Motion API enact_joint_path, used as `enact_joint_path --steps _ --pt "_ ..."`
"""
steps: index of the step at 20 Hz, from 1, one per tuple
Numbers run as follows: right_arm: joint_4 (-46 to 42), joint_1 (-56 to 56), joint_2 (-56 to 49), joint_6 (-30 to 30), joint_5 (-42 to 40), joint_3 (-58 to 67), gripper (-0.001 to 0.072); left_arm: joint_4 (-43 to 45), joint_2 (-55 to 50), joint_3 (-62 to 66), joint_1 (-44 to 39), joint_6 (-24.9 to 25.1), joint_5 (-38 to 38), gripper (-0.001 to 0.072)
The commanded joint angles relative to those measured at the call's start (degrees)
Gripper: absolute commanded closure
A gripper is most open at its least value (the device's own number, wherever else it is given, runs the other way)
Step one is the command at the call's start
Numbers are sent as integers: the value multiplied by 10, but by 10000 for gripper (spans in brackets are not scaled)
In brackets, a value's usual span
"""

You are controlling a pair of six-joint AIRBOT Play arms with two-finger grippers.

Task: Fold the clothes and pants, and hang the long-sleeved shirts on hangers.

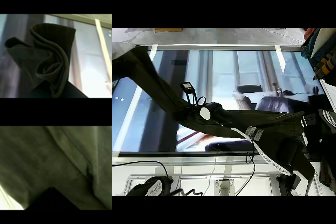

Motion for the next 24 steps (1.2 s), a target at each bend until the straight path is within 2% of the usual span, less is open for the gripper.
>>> enact_joint_path --steps 1,5,9,10,12,16,17,18,19,20,22,24 --pt "-72 -19 0 -1 63 10 673 0 -16 -1 -56 -2 -8 690" --pt "-144 -148 36 0 193 10 673 0 -38 -3 -149 -2 -58 689" --pt "-145 -305 83 0 297 10 673 0 -84 -3 -259 -2 -139 677" --pt "-145 -338 92 0 318 10 673 -1 -98 -3 -290 -10 -169 678" --pt "-141 -400 110 0 358 10 673 -2 -129 -3 -352 -61 -219 679" --pt "-131 -468 128 0 403 9 673 -4 -196 -3 -473 -85 -237 677" --pt "-131 -477 130 0 410 9 673 -4 -210 -3 -500 -86 -242 610" --pt "-131 -483 131 0 416 9 673 -4 -222 -3 -523 -86 -247 379" --pt "-133 -488 132 0 422 9 673 -4 -231 -3 -541 -85 -251 108" --pt "-135 -490 132 0 426 9 673 0 -236 -3 -551 -78 -253 5" --pt "-141 -489 132 -1 426 9 673 11 -236 -2 -551 -45 -255 9" --pt "-148 -490 132 -6 426 9 673 58 -223 -2 -525 -45 -252 14"
